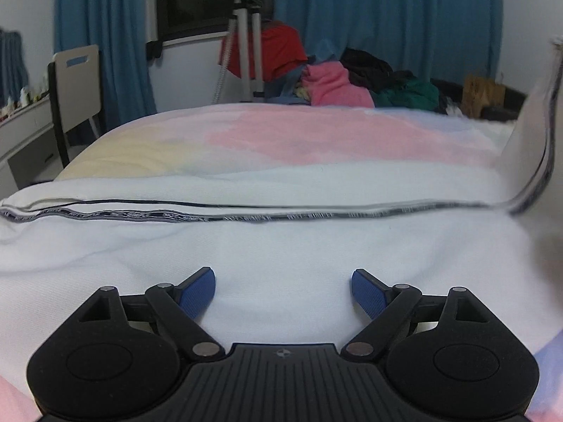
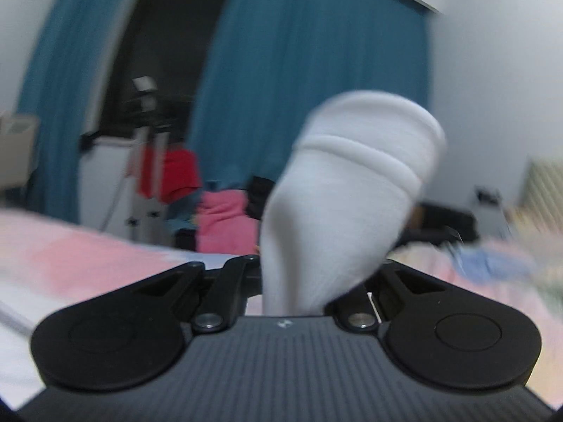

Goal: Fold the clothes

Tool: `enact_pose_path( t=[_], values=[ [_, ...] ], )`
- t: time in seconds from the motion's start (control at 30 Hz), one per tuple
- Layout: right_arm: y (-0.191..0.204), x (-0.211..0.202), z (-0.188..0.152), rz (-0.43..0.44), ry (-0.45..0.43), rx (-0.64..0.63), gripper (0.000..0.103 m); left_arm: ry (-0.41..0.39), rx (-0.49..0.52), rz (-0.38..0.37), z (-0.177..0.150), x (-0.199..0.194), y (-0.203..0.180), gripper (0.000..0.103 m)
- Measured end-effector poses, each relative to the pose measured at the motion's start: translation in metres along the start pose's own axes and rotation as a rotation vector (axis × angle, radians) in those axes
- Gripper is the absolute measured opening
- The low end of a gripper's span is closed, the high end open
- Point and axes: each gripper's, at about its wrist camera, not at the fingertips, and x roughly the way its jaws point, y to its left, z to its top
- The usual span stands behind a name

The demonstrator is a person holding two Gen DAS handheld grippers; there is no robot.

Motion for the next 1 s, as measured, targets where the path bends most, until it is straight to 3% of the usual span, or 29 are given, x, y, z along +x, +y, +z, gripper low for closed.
enact_pose_path(
  t=[0.2, 0.4, 0.6, 0.7, 0.77, 0.83, 1.0],
  values=[
    [0.103, -0.032, -0.003, 0.129, -0.082, -0.386, 0.015, -0.090, -0.146, 0.048, 0.015, -0.022, 0.026, 0.086],
    [0.122, -0.041, -0.024, 0.173, -0.011, -0.510, 0.017, -0.114, -0.277, 0.000, 0.021, -0.034, 0.052, 0.086],
    [0.141, -0.051, -0.045, 0.215, 0.062, -0.630, 0.025, -0.112, -0.267, -0.079, 0.021, -0.036, 0.052, 0.086],
    [0.138, -0.073, -0.033, 0.303, 0.120, -0.567, 0.036, -0.101, -0.272, -0.144, 0.019, -0.036, 0.050, 0.086],
    [0.136, -0.088, -0.024, 0.361, 0.158, -0.522, 0.059, -0.106, -0.277, -0.177, 0.018, -0.040, 0.048, 0.086],
    [0.134, -0.104, -0.016, 0.420, 0.197, -0.476, 0.064, -0.115, -0.284, -0.209, 0.018, -0.045, 0.049, 0.086],
    [0.101, -0.127, 0.022, 0.524, 0.234, -0.165, 0.064, -0.105, -0.313, -0.316, 0.013, -0.049, 0.052, 0.086]
  ],
)
